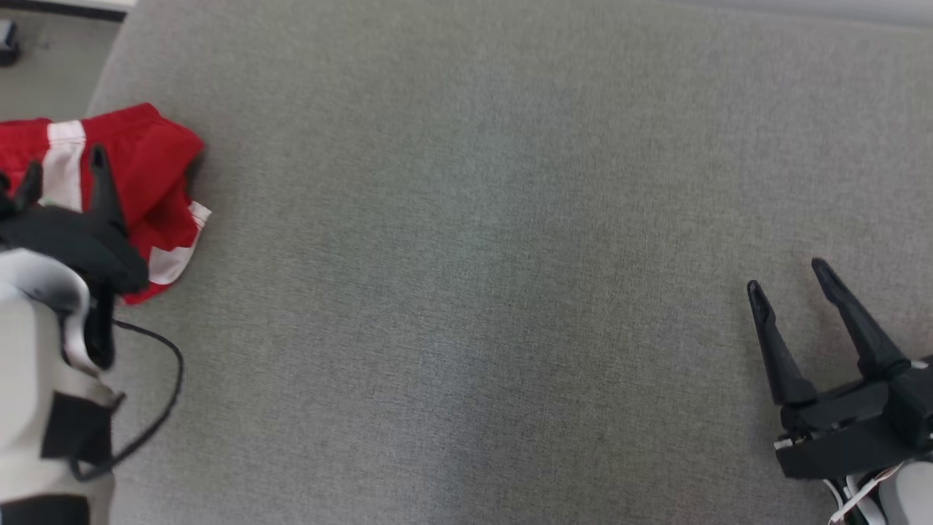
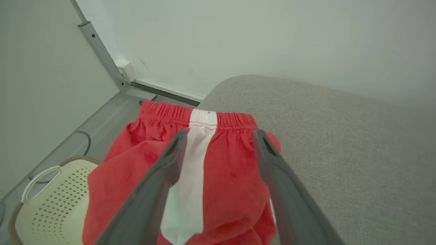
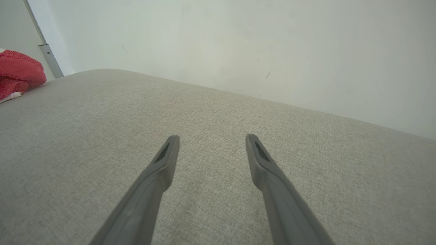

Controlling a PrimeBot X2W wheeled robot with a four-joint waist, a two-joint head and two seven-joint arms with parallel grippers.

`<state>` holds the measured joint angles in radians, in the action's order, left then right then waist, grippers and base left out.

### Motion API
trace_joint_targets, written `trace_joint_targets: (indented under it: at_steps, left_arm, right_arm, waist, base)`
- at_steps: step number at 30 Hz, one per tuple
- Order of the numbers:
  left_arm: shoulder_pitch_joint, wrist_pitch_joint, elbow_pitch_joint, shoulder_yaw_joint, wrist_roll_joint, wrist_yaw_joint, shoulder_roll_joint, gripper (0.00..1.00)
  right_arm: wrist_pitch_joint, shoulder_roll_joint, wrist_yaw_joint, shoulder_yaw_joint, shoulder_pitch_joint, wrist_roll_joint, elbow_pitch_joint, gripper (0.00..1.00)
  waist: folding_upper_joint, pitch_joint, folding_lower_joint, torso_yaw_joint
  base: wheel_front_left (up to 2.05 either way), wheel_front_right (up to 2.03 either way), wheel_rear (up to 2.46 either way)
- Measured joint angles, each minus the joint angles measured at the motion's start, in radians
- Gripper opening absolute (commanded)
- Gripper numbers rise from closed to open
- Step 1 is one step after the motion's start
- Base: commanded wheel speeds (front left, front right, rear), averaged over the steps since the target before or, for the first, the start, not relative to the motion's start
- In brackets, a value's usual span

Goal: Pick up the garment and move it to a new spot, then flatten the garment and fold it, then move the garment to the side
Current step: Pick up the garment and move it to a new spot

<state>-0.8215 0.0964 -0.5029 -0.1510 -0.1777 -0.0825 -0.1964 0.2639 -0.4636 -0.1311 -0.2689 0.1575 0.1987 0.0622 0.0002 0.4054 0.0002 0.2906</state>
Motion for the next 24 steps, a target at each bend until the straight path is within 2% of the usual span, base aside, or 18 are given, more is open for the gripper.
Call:
trace_joint_targets:
  at_steps: [7, 12, 16, 23, 24]
  left_arm:
    - [-0.101, 0.226, -0.076, 0.016, 0.002, -0.007, -0.052, 1.00]
    - [-0.131, 0.328, -0.119, 0.015, -0.010, -0.007, -0.071, 1.00]
    - [-0.145, 0.365, -0.158, 0.006, -0.025, -0.011, -0.087, 1.00]
    - [-0.139, 0.384, -0.201, 0.020, -0.040, 0.016, -0.083, 1.00]
    - [-0.139, 0.383, -0.204, 0.021, -0.041, 0.019, -0.084, 0.94]
  right_arm:
    - [0.000, -0.015, 0.000, -0.002, 0.041, 0.002, 0.006, 1.00]
    - [0.000, -0.017, 0.000, -0.007, 0.058, 0.004, 0.011, 1.00]
    - [0.001, -0.017, 0.000, -0.013, 0.079, 0.006, 0.013, 1.00]
    - [0.002, -0.018, 0.000, -0.003, 0.095, 0.007, 0.018, 1.00]
    - [0.002, -0.018, 0.000, -0.003, 0.097, 0.007, 0.019, 1.00]
  waist:
    - [0.0000, 0.064, -0.0001, -0.016]
    - [-0.0001, 0.091, -0.0001, -0.027]
    - [-0.0001, 0.112, -0.0002, -0.042]
    - [-0.0002, 0.140, -0.0003, -0.061]
    - [-0.0003, 0.142, -0.0003, -0.062]
  base:
    - [0.00, 0.00, 0.00]
    - [0.00, 0.00, 0.00]
    - [0.00, 0.00, 0.00]
    - [0.00, 0.00, 0.00]
    - [0.00, 0.00, 0.00]
